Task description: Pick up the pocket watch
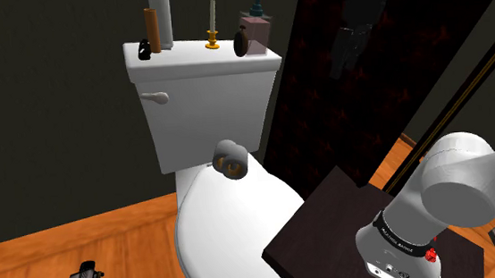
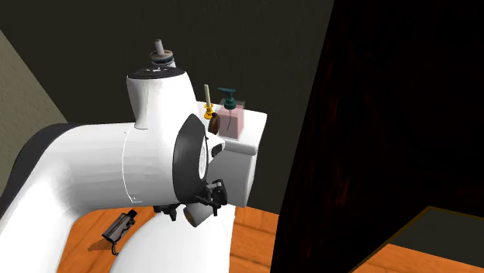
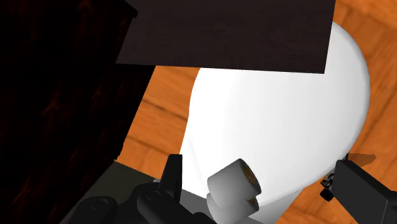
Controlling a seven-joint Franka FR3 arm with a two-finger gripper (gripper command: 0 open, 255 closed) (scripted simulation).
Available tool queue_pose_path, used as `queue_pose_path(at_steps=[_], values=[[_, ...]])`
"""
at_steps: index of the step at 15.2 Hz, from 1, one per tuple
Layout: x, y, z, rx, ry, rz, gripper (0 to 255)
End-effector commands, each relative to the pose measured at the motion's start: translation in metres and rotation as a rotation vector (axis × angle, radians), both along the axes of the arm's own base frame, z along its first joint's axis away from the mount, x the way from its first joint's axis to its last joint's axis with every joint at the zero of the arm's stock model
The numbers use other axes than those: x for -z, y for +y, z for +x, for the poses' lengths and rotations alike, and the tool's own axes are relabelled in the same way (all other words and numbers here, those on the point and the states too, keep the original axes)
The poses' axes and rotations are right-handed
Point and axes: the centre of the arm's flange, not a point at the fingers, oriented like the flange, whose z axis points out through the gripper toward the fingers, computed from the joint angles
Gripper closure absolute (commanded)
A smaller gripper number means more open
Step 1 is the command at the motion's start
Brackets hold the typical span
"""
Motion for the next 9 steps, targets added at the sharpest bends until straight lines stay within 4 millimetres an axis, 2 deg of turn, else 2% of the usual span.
queue_pose_path(at_steps=[1,9], values=[[0.0,0.0,0.0,0.0,0.0,0.0,0],[0.012,0.002,0.088,0.093,-0.106,-0.007,0]])
